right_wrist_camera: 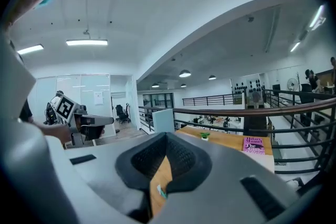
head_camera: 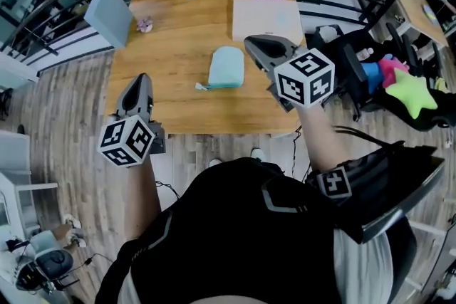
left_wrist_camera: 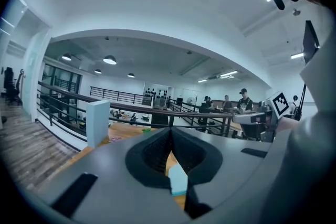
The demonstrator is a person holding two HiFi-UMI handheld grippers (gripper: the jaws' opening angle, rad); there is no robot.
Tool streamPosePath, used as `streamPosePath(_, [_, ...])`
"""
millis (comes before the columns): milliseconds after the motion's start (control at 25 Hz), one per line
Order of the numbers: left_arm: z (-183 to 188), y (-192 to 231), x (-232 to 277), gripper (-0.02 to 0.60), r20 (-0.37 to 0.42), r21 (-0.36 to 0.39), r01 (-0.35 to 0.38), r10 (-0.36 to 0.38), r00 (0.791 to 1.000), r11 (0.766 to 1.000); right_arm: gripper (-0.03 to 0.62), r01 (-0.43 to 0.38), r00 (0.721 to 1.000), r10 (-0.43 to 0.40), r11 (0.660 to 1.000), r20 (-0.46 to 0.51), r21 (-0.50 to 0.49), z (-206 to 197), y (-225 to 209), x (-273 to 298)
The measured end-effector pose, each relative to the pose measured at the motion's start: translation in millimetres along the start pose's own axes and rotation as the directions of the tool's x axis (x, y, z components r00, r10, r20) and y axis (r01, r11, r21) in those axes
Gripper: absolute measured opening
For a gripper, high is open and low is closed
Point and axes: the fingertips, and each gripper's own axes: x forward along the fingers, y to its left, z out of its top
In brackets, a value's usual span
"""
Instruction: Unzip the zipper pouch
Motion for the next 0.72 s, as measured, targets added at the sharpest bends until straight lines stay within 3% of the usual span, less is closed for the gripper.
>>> streamPosePath(720, [20.4, -28.9, 16.0, 0.029, 0.027, 0.105, -0.034, 0.031, 0.999, 0.994, 0.008, 0.019, 0.999, -0.021, 0.999, -0.04, -0.044, -3.0, -2.5, -12.5])
